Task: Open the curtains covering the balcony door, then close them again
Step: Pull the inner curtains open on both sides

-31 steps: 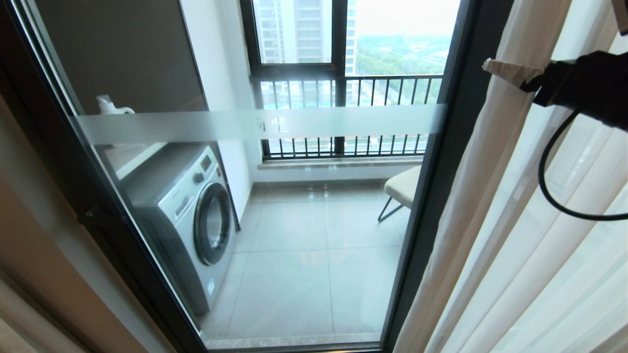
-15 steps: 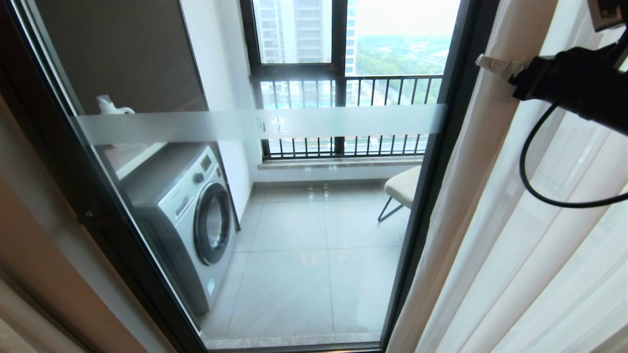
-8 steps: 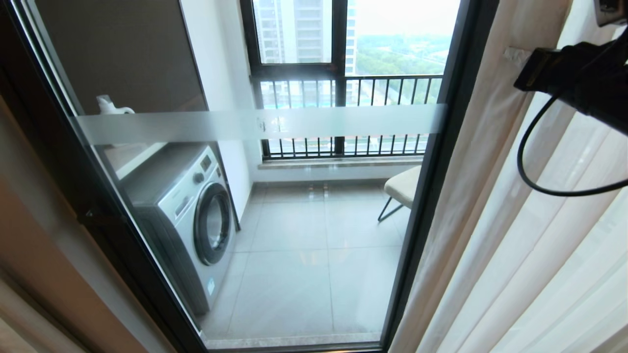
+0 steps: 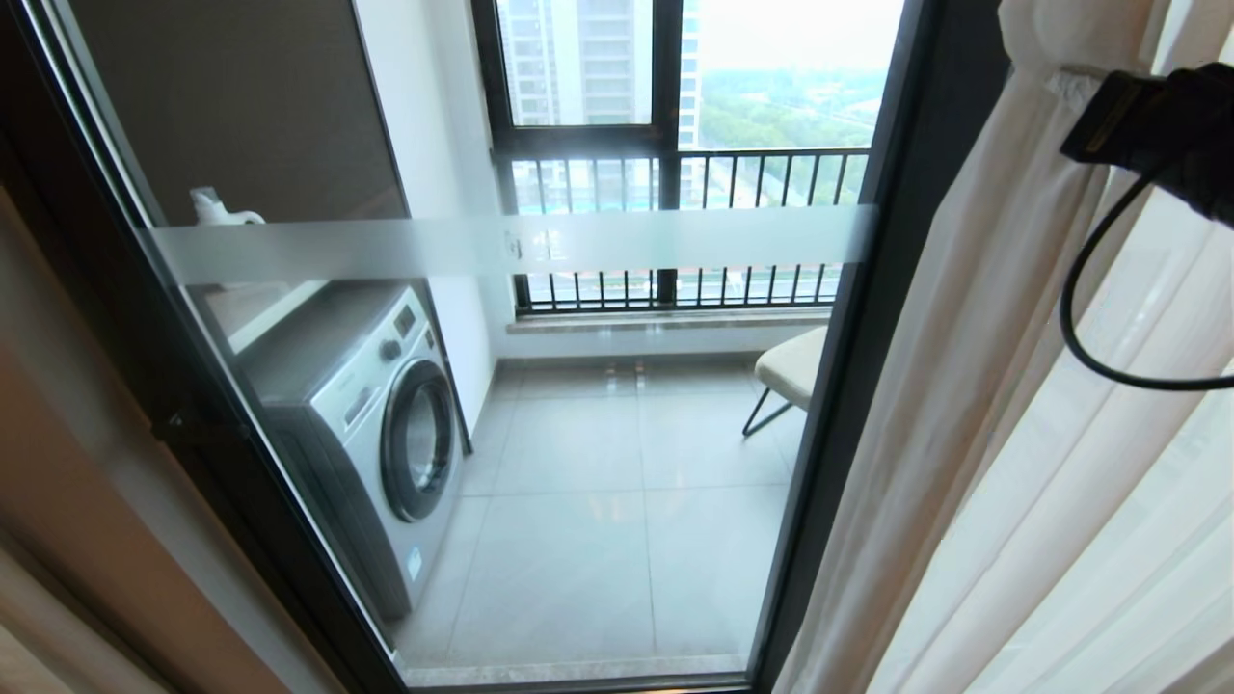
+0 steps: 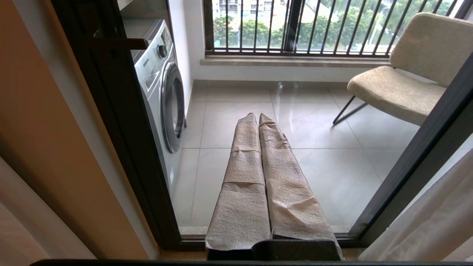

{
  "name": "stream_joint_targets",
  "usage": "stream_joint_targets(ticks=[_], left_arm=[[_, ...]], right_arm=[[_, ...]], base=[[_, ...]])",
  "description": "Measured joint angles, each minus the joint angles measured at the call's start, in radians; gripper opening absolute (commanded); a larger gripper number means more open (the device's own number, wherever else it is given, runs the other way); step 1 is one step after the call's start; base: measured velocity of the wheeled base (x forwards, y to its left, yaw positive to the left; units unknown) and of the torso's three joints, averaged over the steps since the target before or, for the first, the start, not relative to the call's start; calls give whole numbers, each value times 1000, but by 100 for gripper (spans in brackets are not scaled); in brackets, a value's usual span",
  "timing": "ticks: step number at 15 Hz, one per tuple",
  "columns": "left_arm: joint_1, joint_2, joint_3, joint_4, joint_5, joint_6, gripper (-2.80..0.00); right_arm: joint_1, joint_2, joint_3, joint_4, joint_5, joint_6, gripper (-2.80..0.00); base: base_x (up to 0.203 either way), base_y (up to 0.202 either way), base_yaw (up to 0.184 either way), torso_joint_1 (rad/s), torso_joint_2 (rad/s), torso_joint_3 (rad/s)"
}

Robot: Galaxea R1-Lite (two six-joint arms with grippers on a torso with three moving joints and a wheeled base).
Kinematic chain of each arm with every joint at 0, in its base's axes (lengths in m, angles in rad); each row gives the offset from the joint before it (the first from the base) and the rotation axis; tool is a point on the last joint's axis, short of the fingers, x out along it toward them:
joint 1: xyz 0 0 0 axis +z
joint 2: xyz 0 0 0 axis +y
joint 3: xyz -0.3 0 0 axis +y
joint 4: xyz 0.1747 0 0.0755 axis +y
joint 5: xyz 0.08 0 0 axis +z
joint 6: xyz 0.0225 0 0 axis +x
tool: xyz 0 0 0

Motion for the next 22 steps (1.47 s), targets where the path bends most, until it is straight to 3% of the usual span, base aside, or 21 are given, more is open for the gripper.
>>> stream_joint_targets(ticks=[5, 22], left_arm=[[0, 0, 0, 0, 0, 0, -280], [0, 0, 0, 0, 0, 0, -280]], right_arm=[[-31, -49, 81, -44, 1, -43, -280], [-34, -70, 102, -45, 2, -43, -280]], base=[[0, 0, 0, 0, 0, 0], [0, 0, 0, 0, 0, 0]])
